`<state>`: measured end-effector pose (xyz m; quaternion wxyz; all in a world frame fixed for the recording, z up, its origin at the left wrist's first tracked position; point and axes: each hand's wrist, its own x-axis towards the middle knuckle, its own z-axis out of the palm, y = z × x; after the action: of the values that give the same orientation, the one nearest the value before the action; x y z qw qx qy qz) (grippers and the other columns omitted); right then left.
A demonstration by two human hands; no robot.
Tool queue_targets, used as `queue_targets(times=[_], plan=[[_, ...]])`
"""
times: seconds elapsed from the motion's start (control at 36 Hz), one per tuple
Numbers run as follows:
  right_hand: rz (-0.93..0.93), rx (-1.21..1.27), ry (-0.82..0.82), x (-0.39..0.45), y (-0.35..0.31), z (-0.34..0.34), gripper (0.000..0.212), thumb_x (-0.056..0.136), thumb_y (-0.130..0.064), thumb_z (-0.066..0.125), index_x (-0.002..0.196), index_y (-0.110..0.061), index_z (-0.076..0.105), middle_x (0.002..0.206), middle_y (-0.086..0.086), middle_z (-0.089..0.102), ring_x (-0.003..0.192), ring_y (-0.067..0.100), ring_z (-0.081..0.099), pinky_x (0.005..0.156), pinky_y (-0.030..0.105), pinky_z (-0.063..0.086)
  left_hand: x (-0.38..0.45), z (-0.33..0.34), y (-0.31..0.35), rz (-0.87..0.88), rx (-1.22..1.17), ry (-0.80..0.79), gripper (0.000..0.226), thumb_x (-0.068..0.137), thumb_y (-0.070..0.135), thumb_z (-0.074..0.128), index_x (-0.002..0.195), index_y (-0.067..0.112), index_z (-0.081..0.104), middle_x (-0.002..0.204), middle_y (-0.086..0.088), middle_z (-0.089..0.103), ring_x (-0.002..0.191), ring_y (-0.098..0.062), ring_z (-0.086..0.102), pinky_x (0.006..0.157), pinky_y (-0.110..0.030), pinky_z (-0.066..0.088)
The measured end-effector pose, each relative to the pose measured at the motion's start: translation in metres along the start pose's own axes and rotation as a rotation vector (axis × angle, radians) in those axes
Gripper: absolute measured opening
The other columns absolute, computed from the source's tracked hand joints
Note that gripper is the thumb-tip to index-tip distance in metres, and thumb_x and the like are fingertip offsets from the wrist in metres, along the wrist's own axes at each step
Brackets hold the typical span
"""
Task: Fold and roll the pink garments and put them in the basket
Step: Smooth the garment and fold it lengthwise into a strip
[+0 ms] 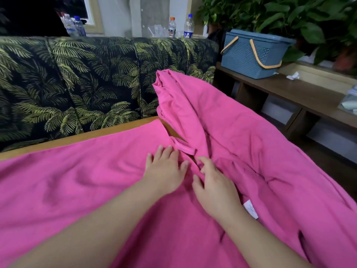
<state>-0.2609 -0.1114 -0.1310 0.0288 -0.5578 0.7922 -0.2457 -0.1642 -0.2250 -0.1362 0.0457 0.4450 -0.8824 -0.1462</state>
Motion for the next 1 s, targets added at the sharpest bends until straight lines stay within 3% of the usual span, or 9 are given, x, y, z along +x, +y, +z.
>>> queue_targets(times=[0.11,0.19,0.36,0.47,0.64,0.72,0.81,0.89,1.0], plan=[[0.045,0.08,-0.026,-0.007,-0.001,-0.01,0.046,0.095,-0.026,0.051,0.138,-0.022,0.036,0.103,-0.001,0.065,0.099,0.024,0.062,0.078,0.032,0.042,-0.009,0.007,0.001,0.015,0.14,-0.008,0.066,0.097,0.056,0.02,0.154,0.024,0.01,0.162,-0.001,0.001,0.148,-0.024,-0.005,0.118,-0.05,-0.001],[0.077,0.158,-0.083,-0.025,0.004,-0.024,0.05,0.093,-0.026,0.054,0.138,-0.025,0.032,0.077,-0.014,0.05,0.084,0.018,0.058,0.075,0.031,0.043,-0.008,0.004,0.002,0.011,0.136,-0.034,0.068,0.096,0.059,0.02,0.154,0.025,0.009,0.162,-0.001,-0.001,0.148,-0.025,-0.006,0.118,-0.05,-0.002],[0.104,0.285,-0.213,-0.093,0.023,-0.052,0.06,0.088,-0.037,0.062,0.135,-0.044,0.026,0.108,-0.009,0.058,0.1,0.002,0.058,0.092,0.027,0.047,-0.009,0.0,0.003,0.009,0.146,-0.062,0.07,0.095,0.061,0.02,0.154,0.025,0.008,0.162,-0.002,-0.003,0.148,-0.025,-0.007,0.118,-0.05,-0.003],[0.121,0.342,-0.266,-0.13,0.032,-0.071,0.062,0.088,-0.036,0.063,0.126,-0.061,0.021,0.072,-0.003,0.052,0.059,-0.001,0.048,0.066,0.023,0.044,-0.01,-0.001,0.004,0.0,0.154,-0.065,0.07,0.095,0.061,0.02,0.154,0.025,0.007,0.162,-0.001,-0.003,0.148,-0.024,-0.006,0.119,-0.049,-0.002],[0.178,0.566,-0.276,-0.165,0.043,-0.095,0.062,0.088,-0.02,0.067,0.128,-0.052,0.033,0.07,-0.01,0.067,0.068,0.0,0.064,0.07,0.019,0.048,-0.007,0.0,0.004,-0.008,0.175,-0.064,0.07,0.095,0.061,0.02,0.154,0.025,0.008,0.162,0.0,-0.002,0.148,-0.024,-0.005,0.119,-0.049,0.0],[0.181,0.701,-0.25,-0.178,0.049,-0.101,0.062,0.088,-0.009,0.066,0.13,-0.044,0.037,0.056,-0.003,0.054,0.057,0.002,0.052,0.065,0.009,0.041,-0.006,0.001,0.004,-0.008,0.184,-0.057,0.071,0.095,0.062,0.02,0.154,0.025,0.008,0.162,0.0,-0.002,0.148,-0.024,-0.005,0.119,-0.049,0.0],[0.211,0.788,-0.169,-0.188,0.058,-0.102,0.054,0.081,-0.034,0.069,0.129,-0.044,0.046,0.055,-0.003,0.037,0.052,0.006,0.038,0.055,0.009,0.036,-0.005,0.002,0.003,-0.01,0.195,-0.055,0.071,0.095,0.062,0.019,0.154,0.025,0.009,0.162,0.0,-0.002,0.148,-0.023,-0.004,0.119,-0.049,0.001],[0.228,0.826,-0.133,-0.193,0.066,-0.102,0.06,0.07,-0.063,0.067,0.125,-0.049,0.047,0.055,-0.005,0.04,0.052,0.004,0.04,0.054,0.012,0.036,-0.005,0.003,0.003,-0.007,0.203,-0.044,0.071,0.095,0.062,0.019,0.154,0.024,0.009,0.162,0.0,-0.001,0.148,-0.024,-0.004,0.119,-0.048,0.002],[0.25,0.826,-0.121,-0.197,0.075,-0.094,0.078,0.058,-0.077,0.07,0.126,-0.051,0.043,0.062,-0.003,0.052,0.059,0.001,0.049,0.064,0.009,0.041,-0.004,0.0,0.001,-0.016,0.22,-0.076,0.071,0.094,0.064,0.017,0.154,0.026,0.007,0.162,0.0,-0.003,0.148,-0.022,-0.005,0.118,-0.05,0.001]])
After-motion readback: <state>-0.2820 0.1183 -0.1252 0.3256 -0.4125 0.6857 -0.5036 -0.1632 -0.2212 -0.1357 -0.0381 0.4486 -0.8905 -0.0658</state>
